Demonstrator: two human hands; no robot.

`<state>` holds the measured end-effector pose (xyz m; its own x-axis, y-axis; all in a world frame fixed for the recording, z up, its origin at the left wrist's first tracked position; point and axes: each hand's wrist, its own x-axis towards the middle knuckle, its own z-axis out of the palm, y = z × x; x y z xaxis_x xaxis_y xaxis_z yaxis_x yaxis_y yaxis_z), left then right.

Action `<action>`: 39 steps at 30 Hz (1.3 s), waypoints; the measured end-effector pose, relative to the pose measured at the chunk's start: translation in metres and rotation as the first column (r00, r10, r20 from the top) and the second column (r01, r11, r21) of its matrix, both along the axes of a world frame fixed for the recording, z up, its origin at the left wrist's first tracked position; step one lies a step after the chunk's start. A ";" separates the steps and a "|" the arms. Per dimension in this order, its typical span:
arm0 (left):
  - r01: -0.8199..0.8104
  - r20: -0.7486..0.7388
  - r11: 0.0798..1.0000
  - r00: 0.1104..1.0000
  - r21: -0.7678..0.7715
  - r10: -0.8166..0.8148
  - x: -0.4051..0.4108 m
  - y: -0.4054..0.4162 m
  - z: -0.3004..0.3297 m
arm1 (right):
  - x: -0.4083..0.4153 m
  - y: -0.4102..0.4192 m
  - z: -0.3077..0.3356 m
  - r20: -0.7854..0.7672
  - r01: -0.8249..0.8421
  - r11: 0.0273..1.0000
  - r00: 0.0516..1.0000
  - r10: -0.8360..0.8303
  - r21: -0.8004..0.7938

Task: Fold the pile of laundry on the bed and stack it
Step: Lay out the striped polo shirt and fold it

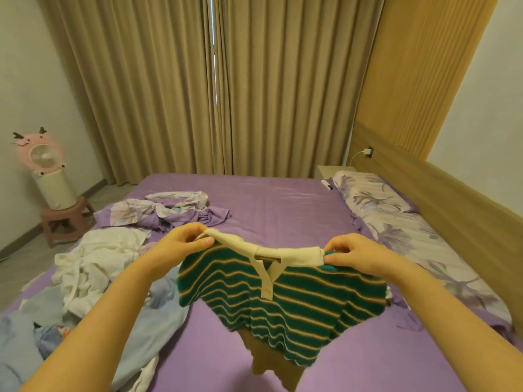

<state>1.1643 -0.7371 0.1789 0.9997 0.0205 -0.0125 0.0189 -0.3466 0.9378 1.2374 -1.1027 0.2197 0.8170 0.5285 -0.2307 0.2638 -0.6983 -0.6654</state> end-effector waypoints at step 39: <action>-0.031 -0.583 0.874 0.734 0.484 0.349 -0.019 -0.084 -0.334 | 0.005 -0.001 -0.393 -0.363 0.081 0.976 0.919 -0.150 -0.200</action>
<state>1.1449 -0.8210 -0.1550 0.7242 0.3709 -0.5814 0.6612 -0.6130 0.4325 1.2419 -1.1032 -0.1733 0.7051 0.3575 -0.6124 -0.0700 -0.8243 -0.5618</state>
